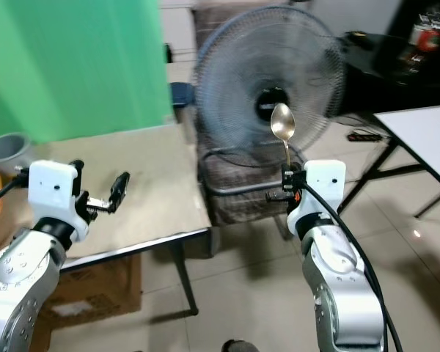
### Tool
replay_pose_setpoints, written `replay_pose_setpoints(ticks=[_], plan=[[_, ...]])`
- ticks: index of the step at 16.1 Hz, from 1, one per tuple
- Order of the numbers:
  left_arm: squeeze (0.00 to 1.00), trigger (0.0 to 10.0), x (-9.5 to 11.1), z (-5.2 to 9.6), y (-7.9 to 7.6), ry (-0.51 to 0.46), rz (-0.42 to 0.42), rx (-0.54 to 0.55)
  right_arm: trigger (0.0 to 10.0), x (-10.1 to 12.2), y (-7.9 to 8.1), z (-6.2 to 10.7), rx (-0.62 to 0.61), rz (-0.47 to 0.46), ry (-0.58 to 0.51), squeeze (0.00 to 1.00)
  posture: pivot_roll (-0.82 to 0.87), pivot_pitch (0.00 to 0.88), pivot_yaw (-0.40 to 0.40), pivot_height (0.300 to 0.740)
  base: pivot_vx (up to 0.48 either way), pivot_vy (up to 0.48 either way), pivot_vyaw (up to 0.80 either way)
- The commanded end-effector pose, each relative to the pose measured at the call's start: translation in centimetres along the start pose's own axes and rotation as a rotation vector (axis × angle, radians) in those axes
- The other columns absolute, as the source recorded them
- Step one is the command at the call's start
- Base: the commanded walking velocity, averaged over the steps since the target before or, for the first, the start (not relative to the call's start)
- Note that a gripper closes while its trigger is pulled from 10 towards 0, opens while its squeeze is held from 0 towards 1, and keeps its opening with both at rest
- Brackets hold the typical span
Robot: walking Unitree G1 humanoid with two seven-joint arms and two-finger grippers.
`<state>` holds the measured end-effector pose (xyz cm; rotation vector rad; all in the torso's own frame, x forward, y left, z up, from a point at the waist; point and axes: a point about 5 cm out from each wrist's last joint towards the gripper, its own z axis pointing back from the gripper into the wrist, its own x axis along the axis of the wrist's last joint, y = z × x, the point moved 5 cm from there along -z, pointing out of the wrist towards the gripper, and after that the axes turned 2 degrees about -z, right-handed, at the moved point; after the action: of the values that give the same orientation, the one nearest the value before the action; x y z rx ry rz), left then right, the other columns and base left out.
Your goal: Setting the table
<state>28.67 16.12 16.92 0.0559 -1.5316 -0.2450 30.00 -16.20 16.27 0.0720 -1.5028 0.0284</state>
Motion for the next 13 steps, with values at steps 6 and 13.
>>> replay_pose_setpoints(ticks=[6, 13], plan=[[0.0, 10.0, 0.1, -0.47, 0.78, -0.028, -0.004, 0.071, 10.0, 0.89, 0.16, -0.92, 0.018, 0.023, 0.007, 0.0, 0.02, 0.0, -0.019, 0.74, 0.0, 0.0, -0.8], [0.0, 10.0, 0.48, -0.67, -0.09, -0.06, 0.017, 0.036, 10.0, 0.63, -0.18, -0.71, -0.001, 0.025, 0.029, 0.0, 0.02, 0.0, -0.024, 0.74, 0.0, 0.0, -0.8]])
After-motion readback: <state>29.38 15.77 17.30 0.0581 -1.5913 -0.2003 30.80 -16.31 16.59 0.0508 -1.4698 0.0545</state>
